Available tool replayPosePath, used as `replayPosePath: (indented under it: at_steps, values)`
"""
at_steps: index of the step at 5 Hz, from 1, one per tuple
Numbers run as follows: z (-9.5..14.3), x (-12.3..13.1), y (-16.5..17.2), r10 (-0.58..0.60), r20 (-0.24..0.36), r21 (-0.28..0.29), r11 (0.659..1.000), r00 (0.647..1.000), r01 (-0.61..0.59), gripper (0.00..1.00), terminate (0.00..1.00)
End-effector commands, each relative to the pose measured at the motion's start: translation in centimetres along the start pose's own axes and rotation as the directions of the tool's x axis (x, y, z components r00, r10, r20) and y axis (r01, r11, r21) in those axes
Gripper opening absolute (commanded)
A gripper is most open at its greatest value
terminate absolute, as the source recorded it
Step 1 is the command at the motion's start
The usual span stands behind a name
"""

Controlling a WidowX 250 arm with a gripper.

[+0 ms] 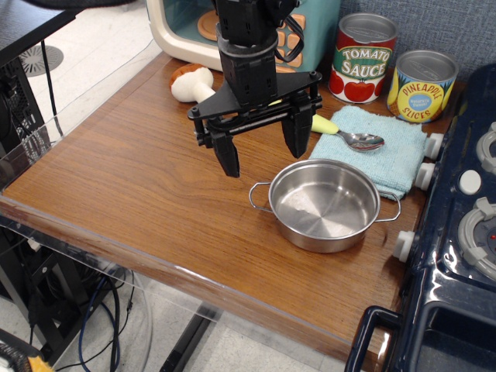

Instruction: Move the white and brown item to the front edge of the table in front of the microwave.

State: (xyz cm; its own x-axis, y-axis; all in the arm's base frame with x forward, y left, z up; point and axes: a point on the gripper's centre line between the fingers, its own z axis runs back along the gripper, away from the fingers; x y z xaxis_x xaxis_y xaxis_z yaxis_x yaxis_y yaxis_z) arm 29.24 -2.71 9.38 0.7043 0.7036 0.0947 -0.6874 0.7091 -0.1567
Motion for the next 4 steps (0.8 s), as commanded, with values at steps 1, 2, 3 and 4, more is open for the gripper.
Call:
replayPosePath:
  at_steps: [1,2,3,4]
  values:
    - [0.0,0.0,0.0,0.0,0.0,0.0,1.0,1.0,0.0,1.0,0.0]
    - [-0.2,2.5,-0.8,0.056,0.03,-0.005,0.998,0.998,-0.056,1.0,0.0]
    - [-0.6,5.7,-1.3,0.117,0.065,-0.007,0.993,0.991,-0.117,1.0,0.0]
    - [-1.0,9.1,-1.8,0.192,0.087,-0.019,0.981,0.978,-0.191,1.0,0.0]
